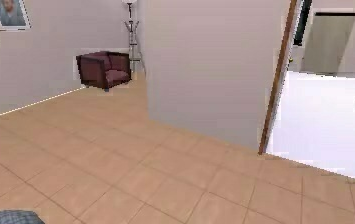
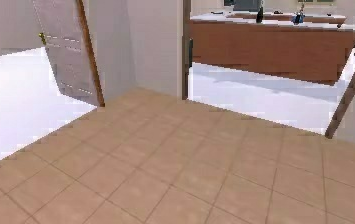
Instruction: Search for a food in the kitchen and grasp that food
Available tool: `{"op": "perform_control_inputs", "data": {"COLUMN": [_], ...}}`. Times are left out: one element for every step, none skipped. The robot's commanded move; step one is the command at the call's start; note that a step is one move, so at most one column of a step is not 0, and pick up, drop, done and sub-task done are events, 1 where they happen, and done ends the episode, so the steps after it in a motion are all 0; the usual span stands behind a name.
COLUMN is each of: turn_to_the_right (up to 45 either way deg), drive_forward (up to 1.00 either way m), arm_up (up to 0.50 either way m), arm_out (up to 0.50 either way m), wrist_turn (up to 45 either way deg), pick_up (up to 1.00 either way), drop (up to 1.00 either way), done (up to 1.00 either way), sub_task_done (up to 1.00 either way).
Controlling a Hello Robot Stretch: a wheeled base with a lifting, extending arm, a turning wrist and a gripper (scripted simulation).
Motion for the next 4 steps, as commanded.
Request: {"op": "perform_control_inputs", "data": {"turn_to_the_right": [45.0, 45.0, 30.0, 0.0], "drive_forward": [0.00, 0.00, 0.00, 1.00], "arm_up": [0.00, 0.00, 0.00, 0.00], "arm_out": [0.00, 0.00, 0.00, 0.00], "wrist_turn": [0.0, 0.0, 0.0, 0.0], "pick_up": [0.00, 0.00, 0.00, 0.00], "drop": [0.00, 0.00, 0.00, 0.00], "done": [0.00, 0.00, 0.00, 0.00], "sub_task_done": [0.00, 0.00, 0.00, 0.00]}}
